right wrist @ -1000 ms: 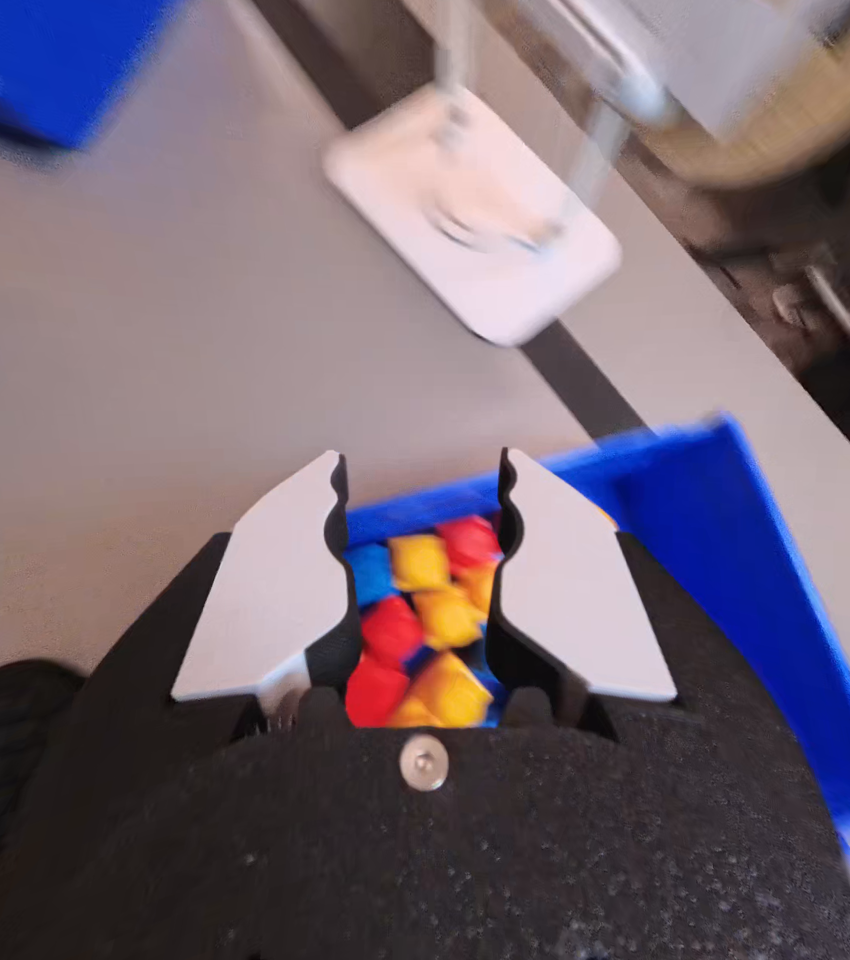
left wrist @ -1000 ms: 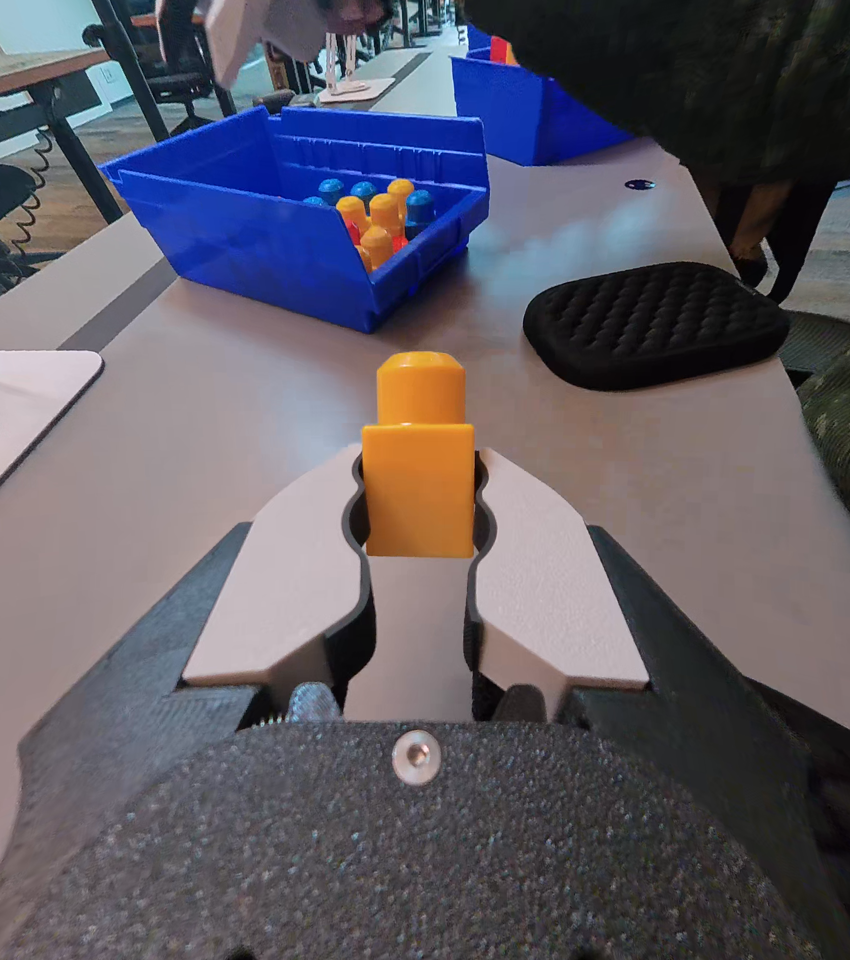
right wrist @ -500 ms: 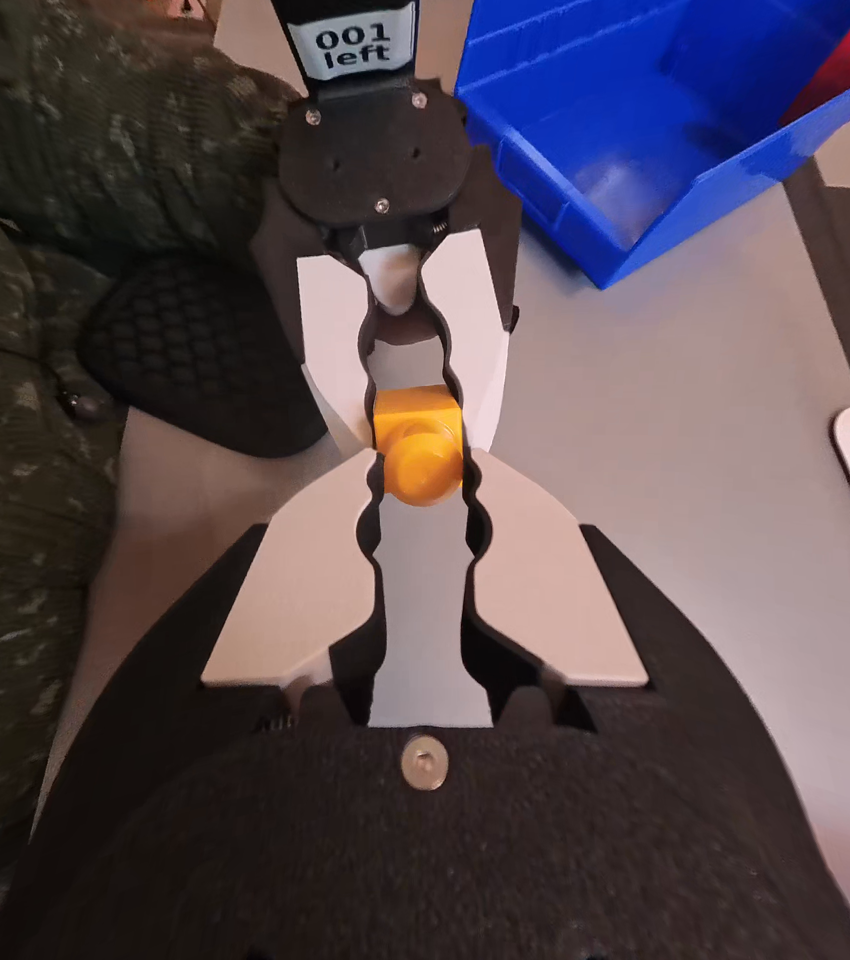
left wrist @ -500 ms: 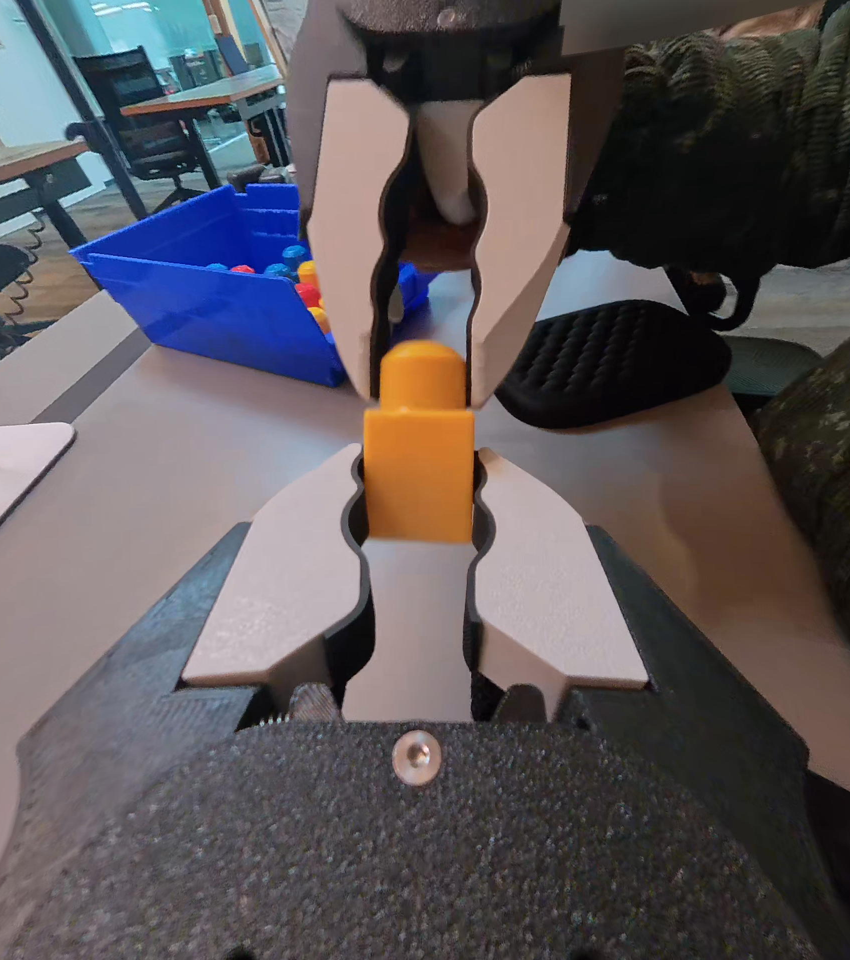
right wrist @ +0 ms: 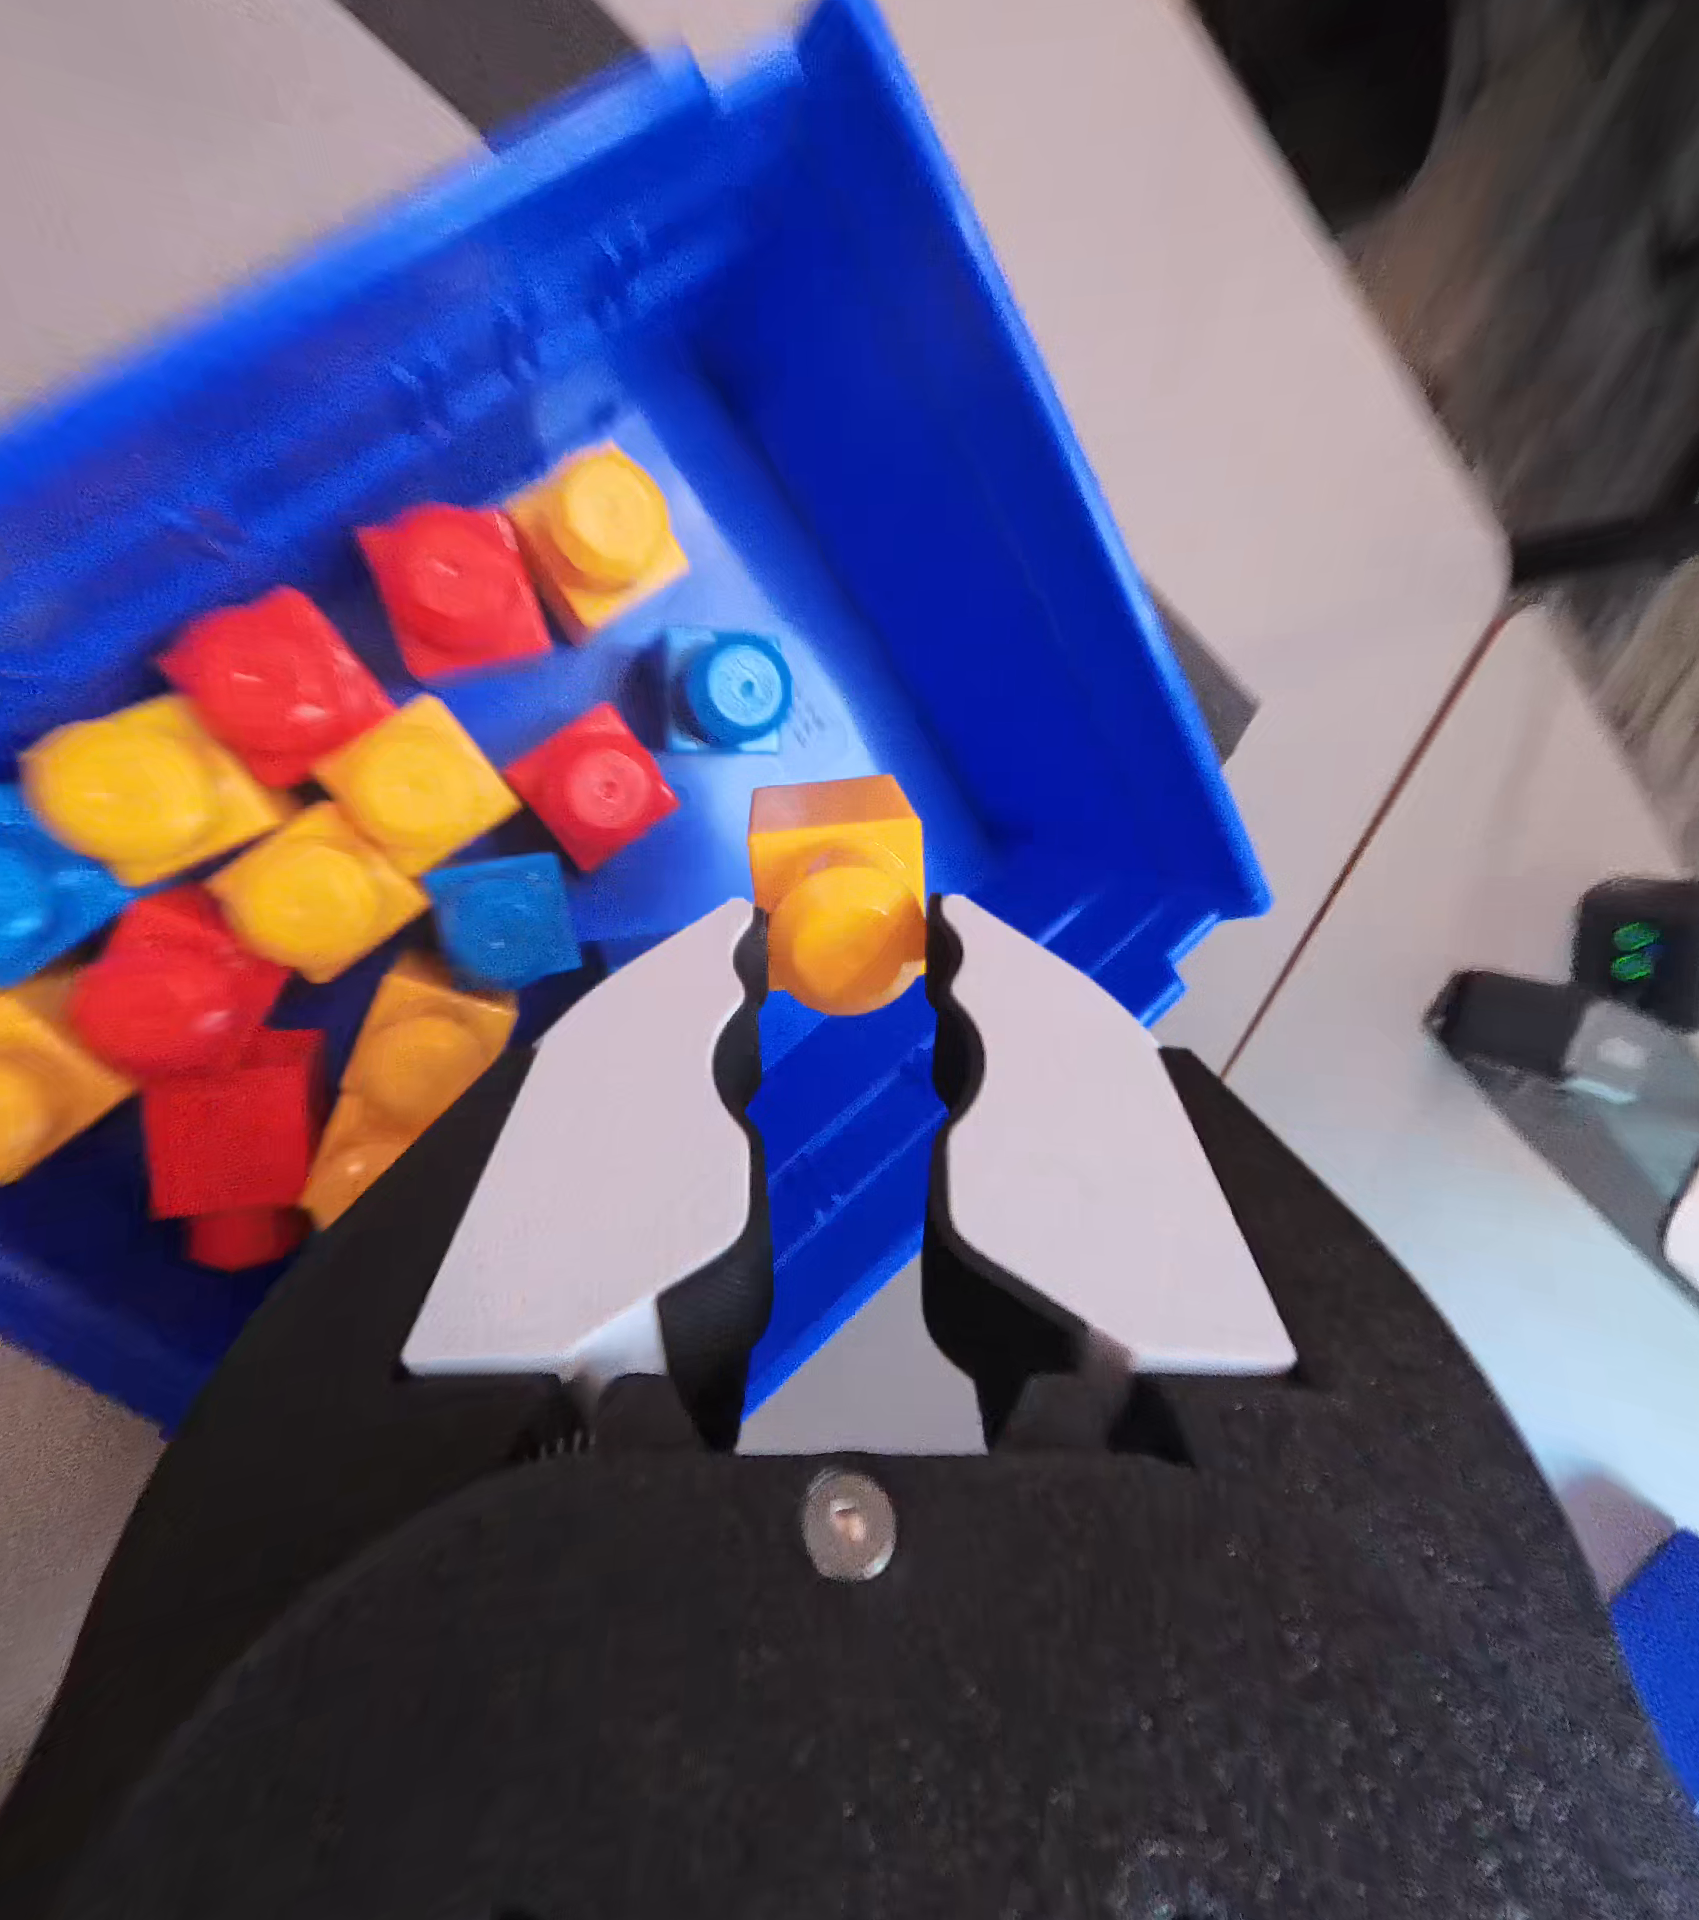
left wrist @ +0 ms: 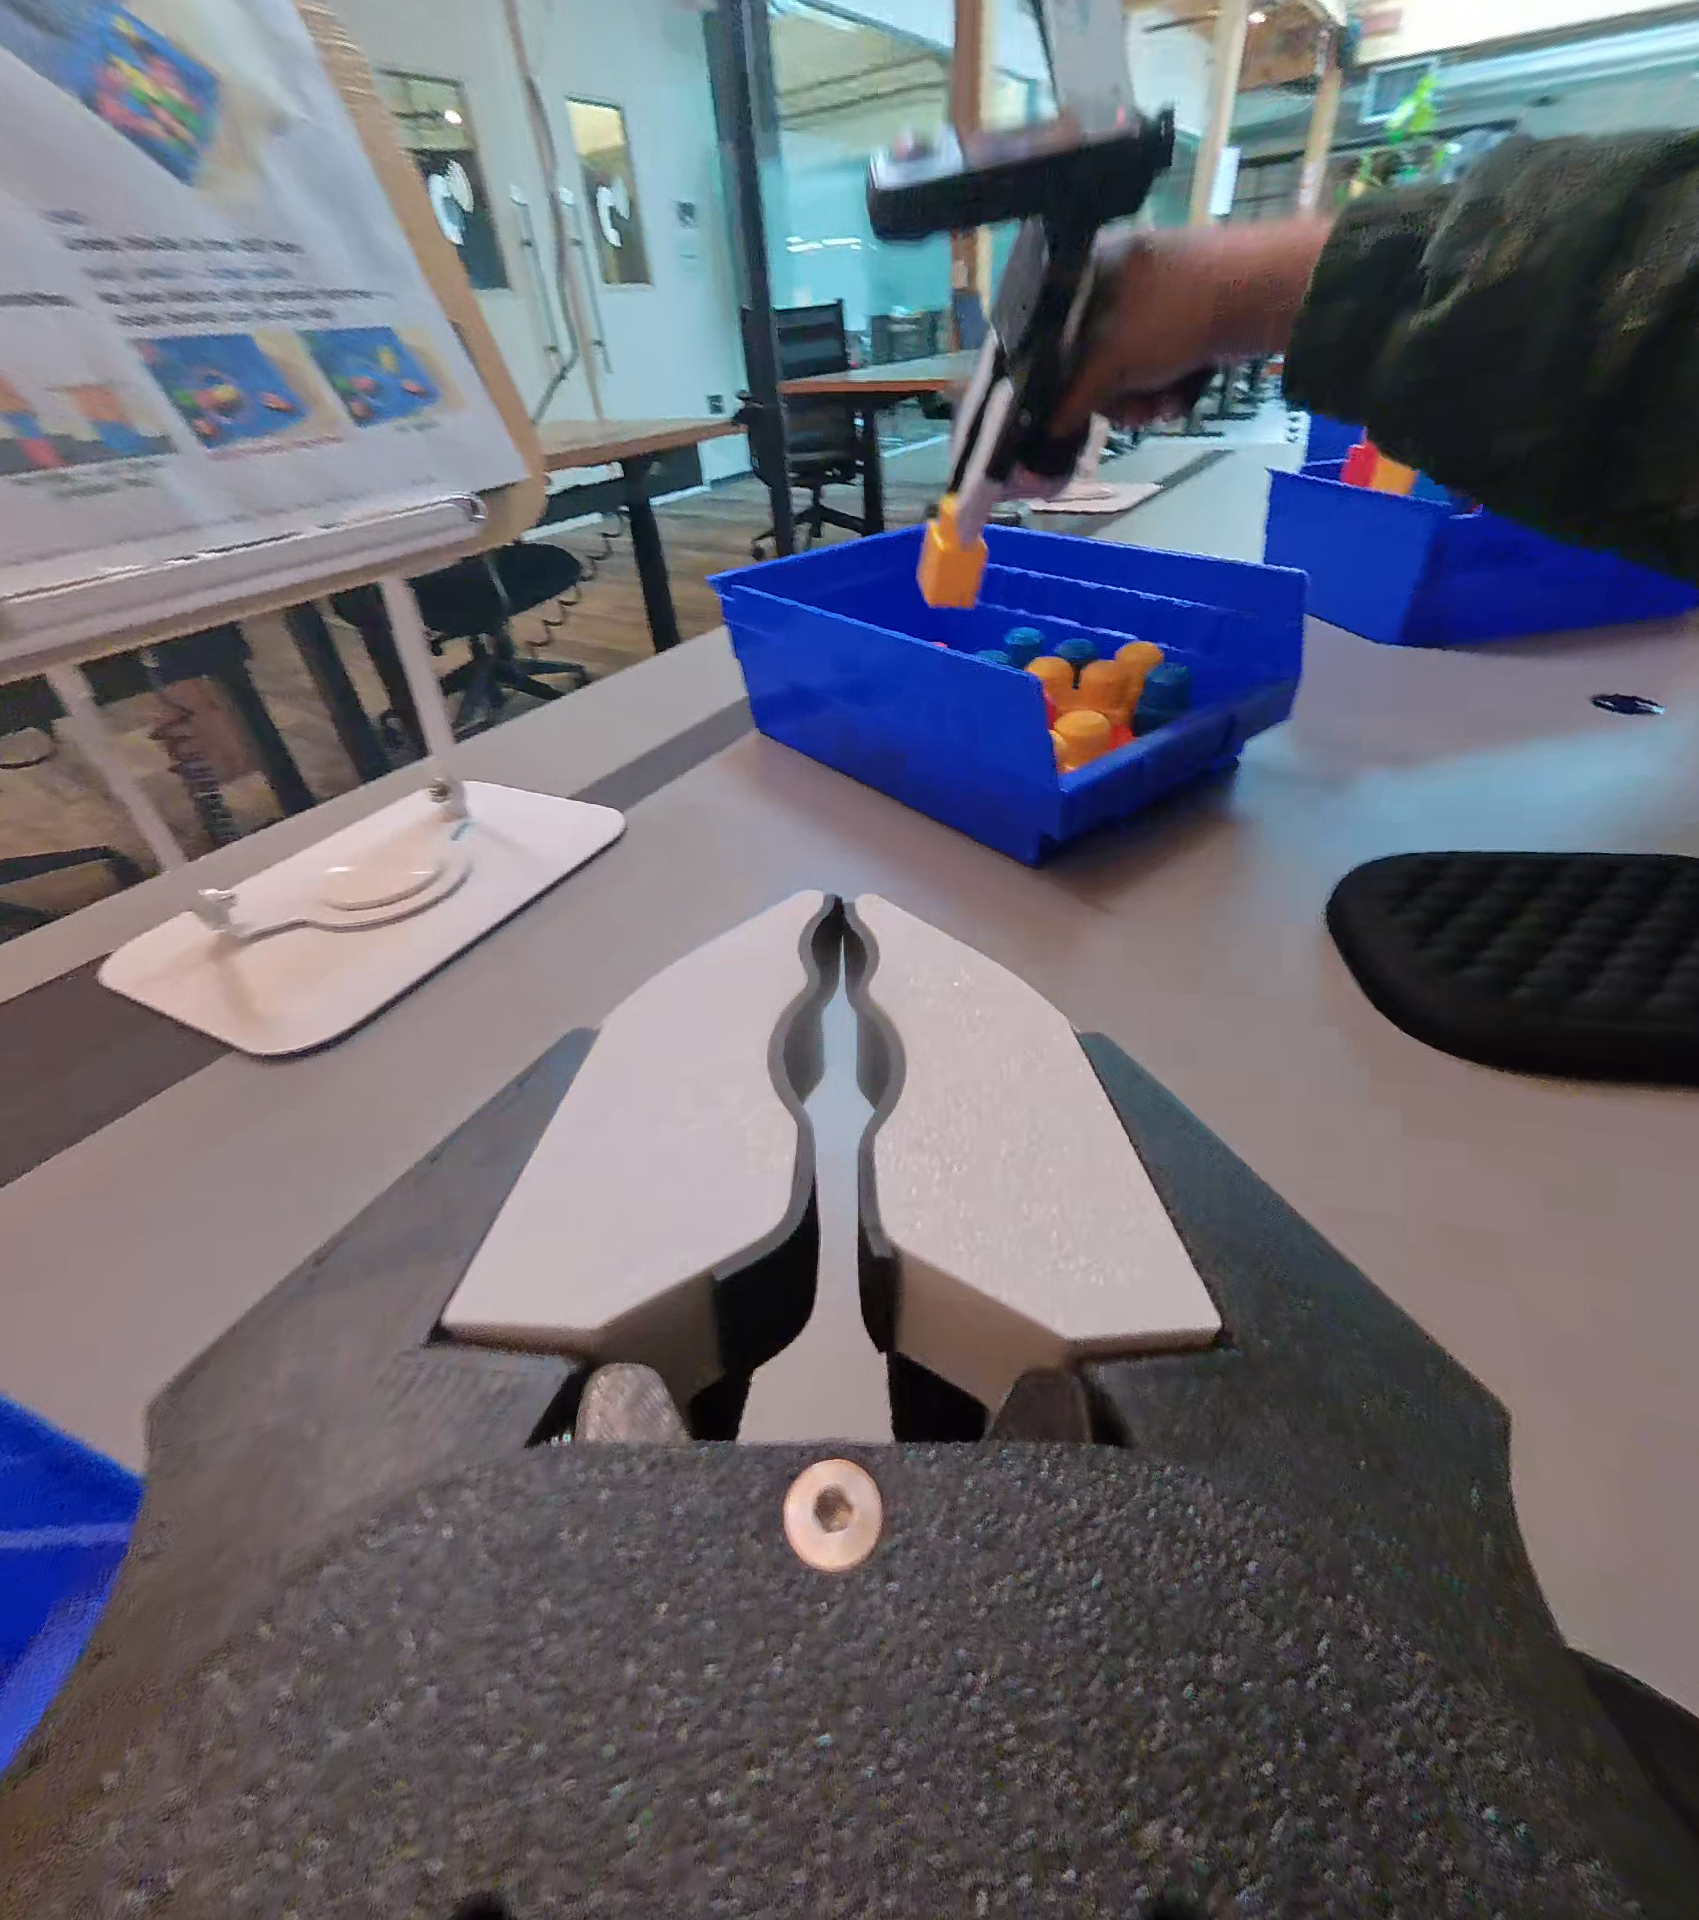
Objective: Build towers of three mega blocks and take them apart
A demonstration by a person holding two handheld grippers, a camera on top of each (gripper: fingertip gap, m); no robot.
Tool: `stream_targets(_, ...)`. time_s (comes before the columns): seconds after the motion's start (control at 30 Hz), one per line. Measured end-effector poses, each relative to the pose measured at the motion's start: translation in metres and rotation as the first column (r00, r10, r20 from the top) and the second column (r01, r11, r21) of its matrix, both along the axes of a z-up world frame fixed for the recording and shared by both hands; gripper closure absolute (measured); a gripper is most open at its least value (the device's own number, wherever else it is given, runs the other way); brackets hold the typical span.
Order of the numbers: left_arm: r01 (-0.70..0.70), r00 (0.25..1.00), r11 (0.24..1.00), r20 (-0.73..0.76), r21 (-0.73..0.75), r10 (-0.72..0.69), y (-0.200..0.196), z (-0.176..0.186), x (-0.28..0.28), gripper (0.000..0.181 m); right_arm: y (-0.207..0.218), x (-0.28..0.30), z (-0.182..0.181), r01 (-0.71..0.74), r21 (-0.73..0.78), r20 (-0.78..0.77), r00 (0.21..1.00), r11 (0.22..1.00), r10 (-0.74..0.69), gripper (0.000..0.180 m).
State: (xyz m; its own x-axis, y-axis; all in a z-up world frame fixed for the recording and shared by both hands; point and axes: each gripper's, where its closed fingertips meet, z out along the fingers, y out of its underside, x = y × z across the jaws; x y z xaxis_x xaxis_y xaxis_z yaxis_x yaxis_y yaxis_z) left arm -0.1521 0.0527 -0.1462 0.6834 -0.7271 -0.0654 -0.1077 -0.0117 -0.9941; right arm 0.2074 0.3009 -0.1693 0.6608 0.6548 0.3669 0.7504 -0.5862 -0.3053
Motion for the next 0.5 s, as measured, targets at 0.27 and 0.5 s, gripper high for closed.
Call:
stream_targets(0.27,-0.226,0.974,0.974,0.040,0.006,0.225,0.027,0.003,-0.049,0.181,-0.008,-0.006,-0.079,0.019,-0.309,-0.045,0.998,0.951,-0.035,0.150)
stream_targets(0.5,-0.560,0.822,0.829,0.117,-0.009,0.557,0.069,0.025,-0.152,0.168,-0.008,-0.025,-0.060,-0.039,-0.232,-0.234,0.972,0.972,-0.017,0.140)
